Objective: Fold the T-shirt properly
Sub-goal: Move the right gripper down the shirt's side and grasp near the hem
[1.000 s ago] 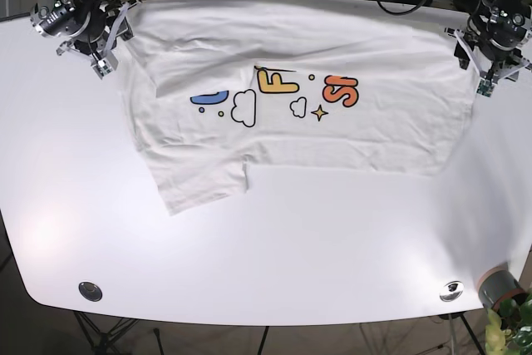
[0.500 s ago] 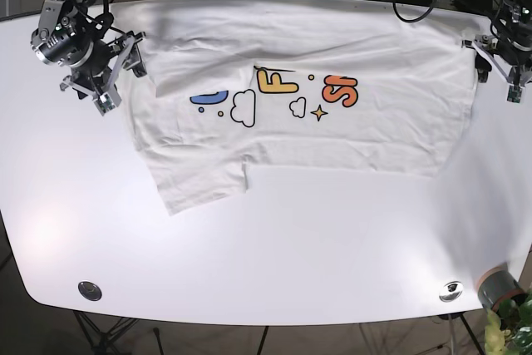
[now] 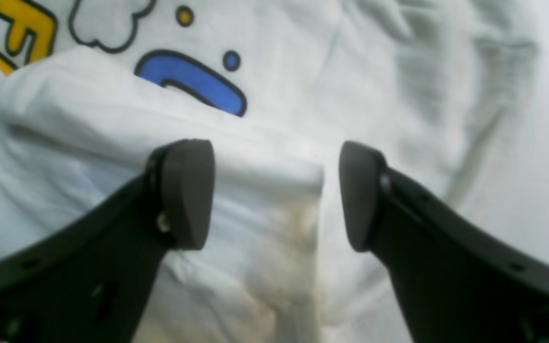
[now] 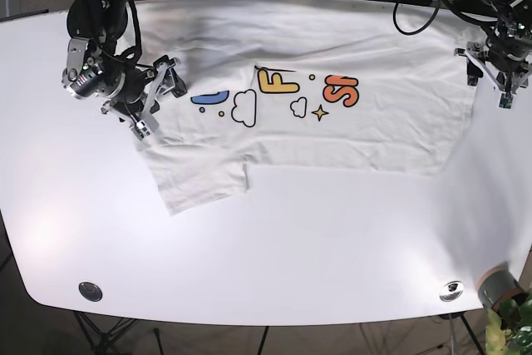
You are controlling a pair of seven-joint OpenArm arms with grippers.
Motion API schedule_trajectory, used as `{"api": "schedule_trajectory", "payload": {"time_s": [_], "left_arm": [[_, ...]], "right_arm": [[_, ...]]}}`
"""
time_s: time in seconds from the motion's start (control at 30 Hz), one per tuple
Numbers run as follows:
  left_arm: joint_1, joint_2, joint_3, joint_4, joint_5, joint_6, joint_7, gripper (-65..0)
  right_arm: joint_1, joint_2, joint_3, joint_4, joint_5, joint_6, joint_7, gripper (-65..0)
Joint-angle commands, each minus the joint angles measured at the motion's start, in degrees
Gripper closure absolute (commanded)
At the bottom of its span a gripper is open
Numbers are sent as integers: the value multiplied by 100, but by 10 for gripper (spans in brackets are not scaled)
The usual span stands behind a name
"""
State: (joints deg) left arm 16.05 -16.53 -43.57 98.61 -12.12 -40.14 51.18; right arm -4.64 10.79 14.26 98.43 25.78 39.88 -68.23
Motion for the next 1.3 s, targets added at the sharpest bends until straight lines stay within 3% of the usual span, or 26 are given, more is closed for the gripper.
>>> {"api": "schedule_trajectory", "payload": {"time_s": [0.0, 0.17, 0.27, 0.37, 0.47, 1.13, 1.27], "left_arm": [[-1, -100, -16, -10, 21, 14, -32, -332], [-1, -92, -25, -19, 21, 14, -32, -332], [-1, -100, -25, -19, 21, 14, -32, -332], [-1, -100, -25, -19, 21, 14, -32, -332], [-10, -100, -25, -19, 21, 14, -32, -332], [-1, -109, -16, -19, 30, 14, -32, -332], [-1, -109, -16, -19, 30, 14, -32, -332]], "right_arm": [[152, 42, 20, -37, 81, -19, 40, -393], [161, -90, 20, -45, 46, -19, -215, -376], [144, -107, 11, -37, 55, -19, -224, -282], [135, -107, 11, -72, 55, -19, -224, -136], [135, -107, 11, -37, 64, -19, -224, -52], [337, -116, 38, 420, 99, -1, 14, -57], [416, -239, 46, 412, 46, -10, 31, -171]]}}
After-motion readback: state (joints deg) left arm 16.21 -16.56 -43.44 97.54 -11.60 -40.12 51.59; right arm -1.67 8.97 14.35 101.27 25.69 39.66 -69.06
